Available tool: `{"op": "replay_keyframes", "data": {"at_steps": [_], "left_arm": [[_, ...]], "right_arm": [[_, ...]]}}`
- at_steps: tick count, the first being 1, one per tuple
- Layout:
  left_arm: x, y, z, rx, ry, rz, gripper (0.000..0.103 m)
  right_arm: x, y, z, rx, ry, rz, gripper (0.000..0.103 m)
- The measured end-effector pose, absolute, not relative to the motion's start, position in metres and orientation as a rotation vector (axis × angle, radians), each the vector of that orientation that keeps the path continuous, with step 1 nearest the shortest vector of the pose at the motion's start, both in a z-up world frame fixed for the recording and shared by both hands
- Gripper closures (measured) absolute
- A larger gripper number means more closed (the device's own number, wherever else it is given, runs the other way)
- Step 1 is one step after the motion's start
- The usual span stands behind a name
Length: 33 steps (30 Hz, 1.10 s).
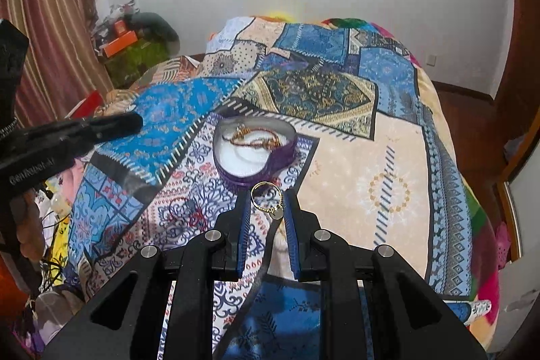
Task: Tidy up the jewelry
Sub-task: 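Carry gold ring over tin with right gripper while left gripper lifts red bracelet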
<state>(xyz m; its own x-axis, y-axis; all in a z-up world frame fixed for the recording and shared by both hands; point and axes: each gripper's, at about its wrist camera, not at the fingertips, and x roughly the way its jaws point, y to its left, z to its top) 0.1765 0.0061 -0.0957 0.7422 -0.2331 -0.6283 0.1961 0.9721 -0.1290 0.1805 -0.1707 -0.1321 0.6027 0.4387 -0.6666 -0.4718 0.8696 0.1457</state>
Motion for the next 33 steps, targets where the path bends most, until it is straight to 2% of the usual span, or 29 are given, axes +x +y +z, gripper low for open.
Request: {"op": "replay_keyframes", "data": {"at_steps": [7, 13, 17, 25, 33], "left_arm": [[0.184, 0.006, -0.091, -0.039, 0.698, -0.255, 0.102], [0.194, 0.002, -0.136, 0.003, 0.853, -0.256, 0.090], [0.196, 0.004, -0.169, -0.022, 0.948, -0.261, 0.060], [0.203, -0.006, -0.206, -0.052, 1.054, -0.299, 0.056], [0.201, -0.018, -0.214, -0.052, 1.037, -0.312, 0.056]], "right_arm": [[0.185, -0.168, -0.125, -0.036, 0.736, 0.533, 0.085], [0.185, -0.165, -0.130, -0.041, 0.750, 0.542, 0.085], [0.187, -0.165, -0.136, -0.041, 0.770, 0.543, 0.085], [0.188, -0.167, -0.141, -0.037, 0.788, 0.545, 0.085], [0.187, -0.168, -0.145, -0.040, 0.800, 0.543, 0.085]]}}
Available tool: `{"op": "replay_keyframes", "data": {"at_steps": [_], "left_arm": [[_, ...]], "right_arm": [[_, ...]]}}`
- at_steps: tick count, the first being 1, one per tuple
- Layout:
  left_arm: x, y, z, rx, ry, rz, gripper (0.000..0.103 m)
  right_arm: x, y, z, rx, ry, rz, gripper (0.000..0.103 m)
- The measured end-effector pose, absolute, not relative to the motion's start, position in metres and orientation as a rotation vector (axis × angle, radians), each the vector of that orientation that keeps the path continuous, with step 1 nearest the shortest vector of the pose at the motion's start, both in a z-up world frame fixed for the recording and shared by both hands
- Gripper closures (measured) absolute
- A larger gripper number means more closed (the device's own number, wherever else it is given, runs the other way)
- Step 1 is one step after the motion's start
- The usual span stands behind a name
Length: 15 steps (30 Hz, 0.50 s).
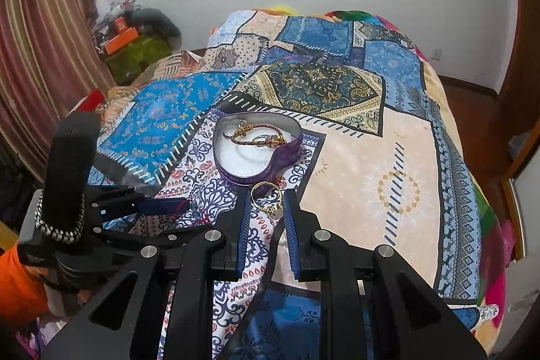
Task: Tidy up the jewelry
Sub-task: 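Carry gold ring over tin with right gripper while left gripper lifts red bracelet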
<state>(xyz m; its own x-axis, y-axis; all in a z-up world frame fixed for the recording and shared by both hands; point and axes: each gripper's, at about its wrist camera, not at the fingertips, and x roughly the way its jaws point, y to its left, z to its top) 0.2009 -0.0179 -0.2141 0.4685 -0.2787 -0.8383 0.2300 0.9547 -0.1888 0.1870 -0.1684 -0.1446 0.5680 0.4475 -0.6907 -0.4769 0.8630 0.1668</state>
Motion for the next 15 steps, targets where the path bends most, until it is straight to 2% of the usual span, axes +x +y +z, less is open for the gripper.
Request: {"op": "replay_keyframes", "data": {"at_steps": [1, 4, 6, 9, 15], "left_arm": [[0.201, -0.017, -0.214, -0.061, 1.033, -0.310, 0.057], [0.200, -0.014, -0.213, -0.070, 1.016, -0.298, 0.069], [0.199, -0.013, -0.210, -0.073, 1.003, -0.299, 0.084], [0.205, -0.009, -0.208, -0.090, 1.007, -0.303, 0.097], [0.202, -0.008, -0.200, -0.083, 0.987, -0.294, 0.097]], "right_arm": [[0.187, -0.169, -0.145, -0.039, 0.802, 0.543, 0.085], [0.187, -0.169, -0.146, -0.039, 0.805, 0.542, 0.085], [0.186, -0.170, -0.147, -0.040, 0.807, 0.543, 0.085], [0.185, -0.170, -0.146, -0.041, 0.807, 0.543, 0.085], [0.184, -0.169, -0.144, -0.043, 0.798, 0.544, 0.085]]}}
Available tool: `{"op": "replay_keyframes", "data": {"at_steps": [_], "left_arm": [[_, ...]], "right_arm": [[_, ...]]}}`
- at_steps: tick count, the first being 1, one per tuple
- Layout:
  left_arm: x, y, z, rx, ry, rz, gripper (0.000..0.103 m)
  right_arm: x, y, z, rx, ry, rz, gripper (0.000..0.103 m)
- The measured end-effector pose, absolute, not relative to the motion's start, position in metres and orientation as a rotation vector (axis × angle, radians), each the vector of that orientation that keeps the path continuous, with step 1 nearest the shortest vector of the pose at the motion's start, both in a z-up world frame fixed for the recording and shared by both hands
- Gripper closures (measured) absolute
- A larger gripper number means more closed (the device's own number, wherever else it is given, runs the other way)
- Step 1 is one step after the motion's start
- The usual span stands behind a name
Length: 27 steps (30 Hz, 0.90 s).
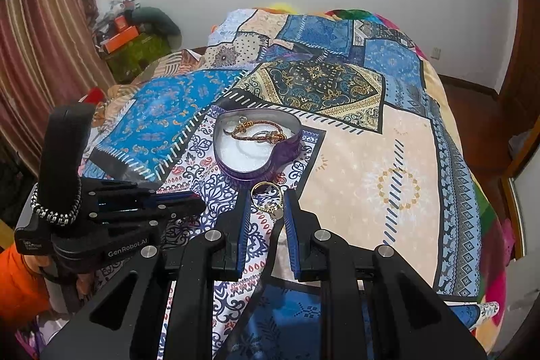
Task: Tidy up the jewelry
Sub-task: 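Carry gold ring over tin with right gripper while left gripper lifts red bracelet, then lower gold ring into tin with right gripper while left gripper lowers bracelet in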
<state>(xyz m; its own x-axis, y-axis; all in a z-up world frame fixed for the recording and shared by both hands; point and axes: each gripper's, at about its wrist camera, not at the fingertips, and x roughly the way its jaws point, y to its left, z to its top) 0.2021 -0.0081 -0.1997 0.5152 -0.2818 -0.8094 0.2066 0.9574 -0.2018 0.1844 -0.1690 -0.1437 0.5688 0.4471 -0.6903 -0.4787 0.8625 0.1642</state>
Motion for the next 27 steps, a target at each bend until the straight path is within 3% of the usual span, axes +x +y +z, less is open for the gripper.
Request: {"op": "replay_keyframes", "data": {"at_steps": [27], "left_arm": [[0.198, 0.004, -0.096, -0.057, 0.686, -0.270, 0.097]], "right_arm": [[0.195, -0.155, -0.121, -0.039, 0.719, 0.551, 0.085]]}}
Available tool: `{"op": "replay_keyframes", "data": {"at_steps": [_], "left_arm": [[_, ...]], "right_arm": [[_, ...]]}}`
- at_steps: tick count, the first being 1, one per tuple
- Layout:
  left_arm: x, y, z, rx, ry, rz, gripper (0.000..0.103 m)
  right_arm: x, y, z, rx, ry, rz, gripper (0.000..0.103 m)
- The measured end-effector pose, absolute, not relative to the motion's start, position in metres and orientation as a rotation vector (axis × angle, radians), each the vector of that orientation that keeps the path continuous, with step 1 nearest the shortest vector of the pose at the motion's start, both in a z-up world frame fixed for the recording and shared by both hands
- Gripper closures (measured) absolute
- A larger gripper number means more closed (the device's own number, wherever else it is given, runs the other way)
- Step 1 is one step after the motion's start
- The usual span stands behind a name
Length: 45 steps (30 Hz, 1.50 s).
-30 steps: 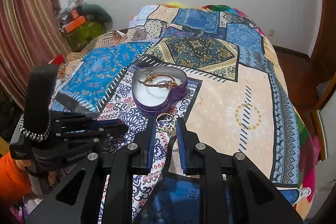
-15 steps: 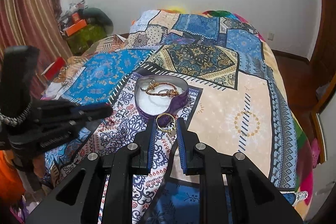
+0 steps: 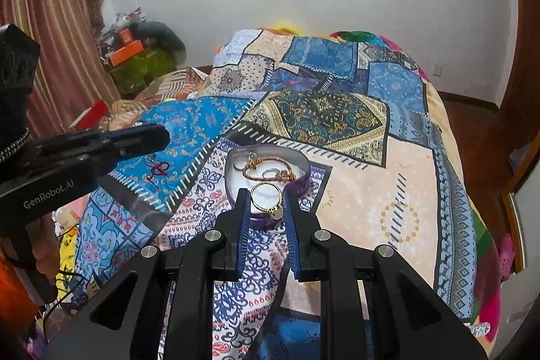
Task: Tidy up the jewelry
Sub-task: 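Lower gold ring into tin with right gripper while left gripper lowers bracelet in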
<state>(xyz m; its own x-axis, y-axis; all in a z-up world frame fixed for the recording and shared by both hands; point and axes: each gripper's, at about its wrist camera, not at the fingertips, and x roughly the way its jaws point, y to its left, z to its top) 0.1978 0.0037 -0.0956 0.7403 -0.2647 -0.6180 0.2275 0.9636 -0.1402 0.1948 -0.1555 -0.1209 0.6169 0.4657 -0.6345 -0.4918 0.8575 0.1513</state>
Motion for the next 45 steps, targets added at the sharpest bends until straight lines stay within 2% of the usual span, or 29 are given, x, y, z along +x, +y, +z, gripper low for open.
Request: {"op": "replay_keyframes", "data": {"at_steps": [12, 45], "left_arm": [[0.217, 0.002, -0.088, -0.071, 0.652, -0.286, 0.097], [0.273, -0.001, -0.149, -0.109, 0.832, -0.340, 0.097]], "right_arm": [[0.211, -0.148, -0.120, -0.035, 0.707, 0.561, 0.085], [0.247, -0.124, -0.158, -0.060, 0.833, 0.622, 0.085]]}}
